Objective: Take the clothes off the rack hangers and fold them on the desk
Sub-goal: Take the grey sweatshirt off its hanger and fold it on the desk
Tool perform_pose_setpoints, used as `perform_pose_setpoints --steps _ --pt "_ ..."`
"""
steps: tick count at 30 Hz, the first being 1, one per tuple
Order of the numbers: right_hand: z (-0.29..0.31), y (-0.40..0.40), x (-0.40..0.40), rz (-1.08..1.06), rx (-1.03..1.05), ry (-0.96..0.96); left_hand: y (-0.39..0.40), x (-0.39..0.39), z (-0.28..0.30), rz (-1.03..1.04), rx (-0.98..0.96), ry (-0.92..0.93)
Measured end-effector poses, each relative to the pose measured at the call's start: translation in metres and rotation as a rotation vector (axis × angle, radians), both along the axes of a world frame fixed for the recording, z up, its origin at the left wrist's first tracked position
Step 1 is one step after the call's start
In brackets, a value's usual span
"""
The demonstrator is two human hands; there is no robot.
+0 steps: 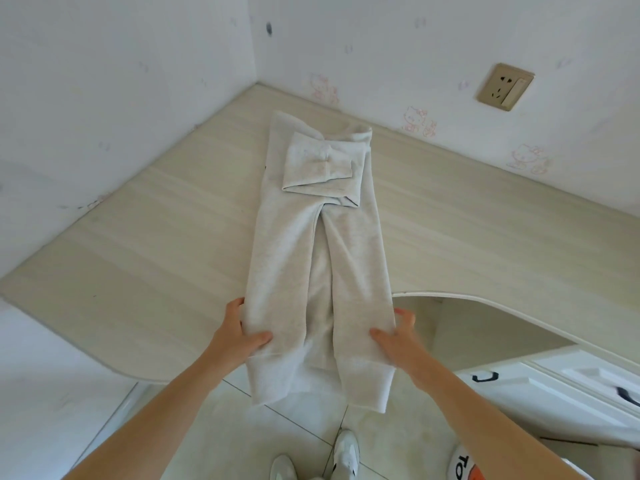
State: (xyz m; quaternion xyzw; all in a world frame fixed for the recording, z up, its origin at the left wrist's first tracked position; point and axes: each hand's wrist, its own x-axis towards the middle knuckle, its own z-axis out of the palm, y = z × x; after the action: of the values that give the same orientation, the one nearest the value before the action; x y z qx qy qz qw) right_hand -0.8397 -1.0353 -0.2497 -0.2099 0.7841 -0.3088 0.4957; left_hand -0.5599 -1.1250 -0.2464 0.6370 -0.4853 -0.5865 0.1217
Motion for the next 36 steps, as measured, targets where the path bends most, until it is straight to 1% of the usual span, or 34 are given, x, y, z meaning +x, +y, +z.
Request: perform_pose_setpoints --steps 2,4,7,9,11,14,17,18,20,23,24,25,26,28,29,30,31,33,34,36 --pt "0.011 0.002 -0.004 -0.009 -0.072 0.015 -0.002 0.003 0.008 -0.023 -0.014 0.038" --pt "0.025 0.002 -0.005 0.013 -0.11 -0.01 -0.006 0.005 0.02 -0.064 -0.042 0.086" --pt "0.043 -0.004 -0.005 0.044 -0.049 -0.024 -0.014 0.005 0.039 -0.18 -0.105 0.083" --pt "0.055 -0.012 -0.007 0.027 -0.022 -0.096 -0.02 0.003 0.05 -0.254 -0.126 0.038" --pt "0.068 -0.021 -0.013 -0.005 0.024 -0.224 -0.028 0.0 0.06 -0.275 -0.046 0.01" --pt "0.09 -0.039 -0.027 -0.023 0.14 -0.382 -0.049 -0.003 0.078 -0.196 0.206 0.127" --pt "0.112 -0.071 -0.048 -0.05 0.151 -0.464 -0.086 -0.009 0.098 -0.147 0.365 0.206" --pt "0.117 -0.083 -0.055 -0.085 0.132 -0.505 -0.099 -0.011 0.104 -0.123 0.388 0.234" --pt "0.127 -0.119 -0.077 -0.181 0.06 -0.578 -0.136 -0.022 0.116 -0.031 0.369 0.316" --pt "0.13 -0.171 -0.098 -0.31 -0.091 -0.637 -0.19 -0.039 0.127 0.225 0.281 0.491" --pt "0.126 -0.189 -0.105 -0.34 -0.111 -0.635 -0.21 -0.046 0.124 0.312 0.27 0.525" --pt "0.118 -0.204 -0.111 -0.337 -0.1 -0.562 -0.226 -0.053 0.118 0.359 0.257 0.493" --pt "0.109 -0.212 -0.113 -0.299 -0.063 -0.43 -0.235 -0.057 0.105 0.337 0.205 0.354" --pt "0.081 -0.221 -0.118 -0.13 0.095 -0.15 -0.243 -0.059 0.073 0.114 0.044 -0.147" --pt "0.067 -0.219 -0.116 -0.034 0.181 -0.059 -0.24 -0.057 0.058 -0.01 -0.046 -0.357" --pt "0.053 -0.217 -0.114 0.048 0.247 -0.017 -0.234 -0.055 0.045 -0.077 -0.071 -0.434" --pt "0.041 -0.215 -0.111 0.103 0.288 -0.007 -0.228 -0.053 0.034 -0.066 -0.034 -0.392" --pt "0.029 -0.212 -0.102 0.121 0.288 -0.003 -0.216 -0.048 0.024 0.017 0.011 -0.211" --pt "0.027 -0.211 -0.099 0.104 0.26 0.007 -0.212 -0.048 0.022 0.036 -0.019 -0.156" --pt "0.022 -0.211 -0.094 0.058 0.211 -0.014 -0.213 -0.052 0.019 0.063 -0.112 -0.106"
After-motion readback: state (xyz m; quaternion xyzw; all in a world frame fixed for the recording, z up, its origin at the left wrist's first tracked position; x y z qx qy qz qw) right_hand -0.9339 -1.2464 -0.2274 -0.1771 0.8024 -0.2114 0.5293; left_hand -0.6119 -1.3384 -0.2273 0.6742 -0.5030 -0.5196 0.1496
